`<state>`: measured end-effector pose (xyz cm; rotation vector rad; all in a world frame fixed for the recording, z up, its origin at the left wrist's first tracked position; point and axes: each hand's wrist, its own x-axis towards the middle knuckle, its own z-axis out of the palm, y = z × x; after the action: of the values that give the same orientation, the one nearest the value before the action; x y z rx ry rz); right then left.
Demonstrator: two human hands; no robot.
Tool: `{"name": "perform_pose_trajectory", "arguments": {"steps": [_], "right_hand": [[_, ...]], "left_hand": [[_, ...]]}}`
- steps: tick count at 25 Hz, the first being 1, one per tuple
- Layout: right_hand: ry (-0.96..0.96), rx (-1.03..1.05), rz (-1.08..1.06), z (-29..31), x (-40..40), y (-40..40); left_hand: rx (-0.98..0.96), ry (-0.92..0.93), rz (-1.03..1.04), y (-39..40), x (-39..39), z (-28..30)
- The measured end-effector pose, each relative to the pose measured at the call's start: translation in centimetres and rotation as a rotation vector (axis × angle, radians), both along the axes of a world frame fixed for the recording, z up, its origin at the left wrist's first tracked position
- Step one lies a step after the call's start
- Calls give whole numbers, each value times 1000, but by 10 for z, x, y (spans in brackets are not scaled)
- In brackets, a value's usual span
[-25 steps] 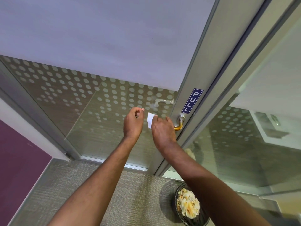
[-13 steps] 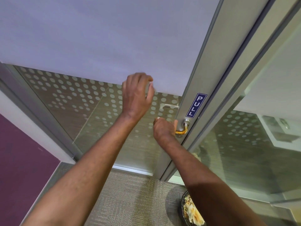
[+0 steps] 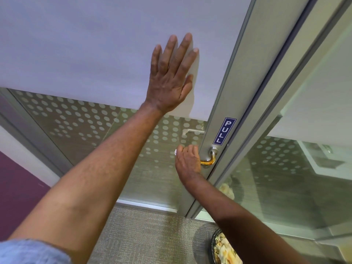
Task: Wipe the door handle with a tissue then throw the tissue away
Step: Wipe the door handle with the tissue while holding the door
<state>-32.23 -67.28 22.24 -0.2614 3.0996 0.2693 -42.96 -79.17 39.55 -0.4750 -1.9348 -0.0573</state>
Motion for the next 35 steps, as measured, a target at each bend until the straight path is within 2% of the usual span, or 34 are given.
{"name": "perform_pose_trajectory", "arguments": {"steps": [2, 5, 7, 11, 15, 16, 20, 24, 27, 32, 35], "right_hand": [[-80, -31, -42, 8, 1, -4], [-29, -183, -155, 15, -6, -2], [19, -240, -142, 13, -2, 2], [131, -231, -30, -16, 28, 22], [230, -83, 42, -25, 34, 37], [223, -41, 43, -18, 31, 35], [-24, 67, 40, 6, 17, 21], [-3, -3, -111, 16, -5, 8], [-19, -42, -102, 14, -12, 2], [142, -184, 47, -14, 13, 20], [286, -201, 113, -34, 38, 47]], "left_hand": [[-16, 22, 26, -2, 6, -6], [-34, 38, 56, 1, 6, -8], [-41, 36, 58, 3, 4, -4], [-47, 36, 65, 3, 1, -4], [-37, 43, 58, 4, 1, -4], [-37, 47, 58, 4, 1, -4], [-33, 59, 60, 4, -1, -5], [-31, 68, 53, 5, -2, -5], [-31, 74, 62, 5, -1, -5], [-32, 73, 68, 6, 1, -4], [-31, 72, 59, 6, 0, -4]]}}
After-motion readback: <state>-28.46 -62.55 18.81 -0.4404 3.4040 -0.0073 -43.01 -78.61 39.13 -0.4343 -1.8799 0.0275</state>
